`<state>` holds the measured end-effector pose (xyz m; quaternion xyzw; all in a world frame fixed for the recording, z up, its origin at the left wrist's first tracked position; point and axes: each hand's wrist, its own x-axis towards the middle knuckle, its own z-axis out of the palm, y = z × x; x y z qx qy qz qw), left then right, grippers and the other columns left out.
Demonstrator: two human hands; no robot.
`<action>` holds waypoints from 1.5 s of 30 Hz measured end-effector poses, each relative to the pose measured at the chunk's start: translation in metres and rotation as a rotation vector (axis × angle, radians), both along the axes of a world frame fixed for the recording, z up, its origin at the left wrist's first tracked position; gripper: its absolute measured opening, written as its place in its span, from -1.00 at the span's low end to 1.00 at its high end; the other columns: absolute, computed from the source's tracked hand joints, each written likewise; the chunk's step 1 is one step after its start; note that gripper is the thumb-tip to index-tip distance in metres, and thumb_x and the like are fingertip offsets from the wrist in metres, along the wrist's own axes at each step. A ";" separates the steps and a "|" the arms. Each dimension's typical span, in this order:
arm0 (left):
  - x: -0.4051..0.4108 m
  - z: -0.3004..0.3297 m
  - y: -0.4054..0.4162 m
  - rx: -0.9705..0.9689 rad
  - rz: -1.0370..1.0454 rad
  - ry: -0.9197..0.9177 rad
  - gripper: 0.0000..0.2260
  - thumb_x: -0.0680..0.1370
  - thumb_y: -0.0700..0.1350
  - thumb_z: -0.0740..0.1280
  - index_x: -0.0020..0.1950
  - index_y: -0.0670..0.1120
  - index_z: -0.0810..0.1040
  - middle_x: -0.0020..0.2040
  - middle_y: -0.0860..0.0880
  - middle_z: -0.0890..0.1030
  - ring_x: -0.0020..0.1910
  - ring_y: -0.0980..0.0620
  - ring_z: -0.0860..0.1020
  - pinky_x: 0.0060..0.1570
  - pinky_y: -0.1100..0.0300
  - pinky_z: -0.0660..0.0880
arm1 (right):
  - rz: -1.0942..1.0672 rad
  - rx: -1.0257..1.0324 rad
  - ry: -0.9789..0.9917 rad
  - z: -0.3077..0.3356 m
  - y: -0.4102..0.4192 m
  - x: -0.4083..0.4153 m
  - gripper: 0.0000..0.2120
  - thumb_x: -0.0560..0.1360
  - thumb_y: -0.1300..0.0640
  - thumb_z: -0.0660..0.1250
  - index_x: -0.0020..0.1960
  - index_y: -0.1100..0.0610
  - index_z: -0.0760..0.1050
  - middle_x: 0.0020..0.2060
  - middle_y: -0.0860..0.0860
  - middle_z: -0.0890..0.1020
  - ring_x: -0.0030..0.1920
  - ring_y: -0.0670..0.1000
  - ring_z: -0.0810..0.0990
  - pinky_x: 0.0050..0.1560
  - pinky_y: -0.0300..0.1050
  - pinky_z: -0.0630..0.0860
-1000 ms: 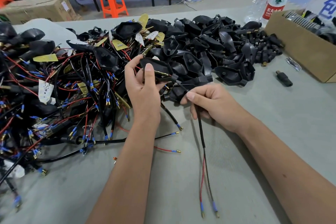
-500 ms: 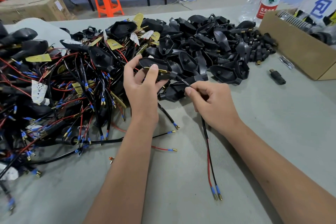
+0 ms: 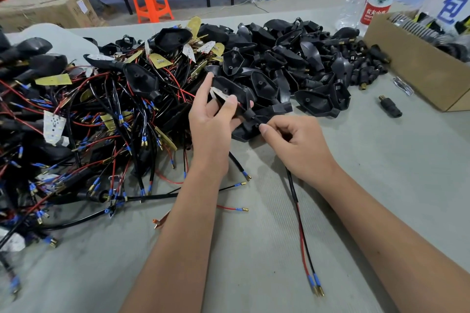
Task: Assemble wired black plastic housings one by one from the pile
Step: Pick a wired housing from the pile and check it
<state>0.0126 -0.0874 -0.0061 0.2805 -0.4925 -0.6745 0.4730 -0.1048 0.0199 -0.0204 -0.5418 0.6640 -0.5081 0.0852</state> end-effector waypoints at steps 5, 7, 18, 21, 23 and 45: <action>-0.001 -0.003 -0.002 0.015 0.001 0.022 -0.42 0.63 -0.30 0.26 0.62 0.02 0.27 0.14 -0.10 0.72 0.16 -0.20 0.69 0.21 -0.16 0.61 | -0.019 -0.026 -0.016 0.000 0.000 0.001 -0.63 0.59 0.23 0.41 -0.37 0.22 0.45 -0.52 0.02 0.38 -0.45 -0.08 0.32 -0.37 -0.16 0.27; -0.002 -0.003 -0.001 -0.018 0.021 0.008 -0.39 0.60 -0.24 0.31 0.63 0.01 0.26 0.14 -0.11 0.72 0.17 -0.19 0.68 0.20 -0.17 0.61 | -0.004 0.000 -0.053 -0.001 0.000 0.000 -0.65 0.61 0.17 0.40 -0.33 0.22 0.52 -0.51 0.08 0.45 -0.45 0.00 0.38 -0.36 -0.11 0.32; 0.000 -0.006 0.005 -0.447 0.153 -0.253 -0.39 0.49 -0.22 0.56 0.49 -0.02 0.45 0.06 -0.14 0.67 -0.05 -0.08 0.69 0.02 -0.02 0.67 | -0.197 -0.198 0.062 0.005 -0.006 0.003 -0.88 0.61 0.12 0.39 -0.07 0.13 0.65 -0.22 -0.02 0.62 -0.17 0.00 0.57 -0.13 -0.11 0.48; -0.001 -0.009 0.009 -0.527 0.093 -0.316 -0.41 0.50 -0.29 0.50 0.50 -0.06 0.46 -0.01 -0.10 0.65 -0.17 -0.10 0.67 -0.11 -0.10 0.66 | -0.108 -0.124 0.028 0.005 -0.015 0.006 -0.86 0.61 0.11 0.39 0.02 0.11 0.72 -0.18 0.01 0.61 -0.11 0.00 0.58 -0.07 -0.02 0.52; 0.001 -0.010 0.004 -0.493 0.020 -0.324 -0.38 0.51 -0.33 0.46 0.54 -0.05 0.42 -0.06 -0.05 0.62 -0.25 -0.06 0.62 -0.10 -0.11 0.66 | -0.082 -0.089 -0.009 0.006 -0.019 0.005 -0.89 0.59 0.09 0.43 0.01 0.06 0.74 -0.18 0.04 0.59 -0.11 -0.02 0.58 -0.06 -0.01 0.53; 0.005 -0.014 0.007 -0.487 -0.093 -0.290 -0.32 0.37 -0.25 0.60 0.42 0.05 0.46 0.06 -0.03 0.64 -0.12 0.00 0.69 -0.20 0.03 0.67 | -0.313 -0.323 0.219 -0.005 -0.017 0.003 -0.72 0.44 0.30 0.46 -0.37 0.26 0.44 -0.27 0.08 0.48 -0.35 0.00 0.40 -0.34 -0.12 0.37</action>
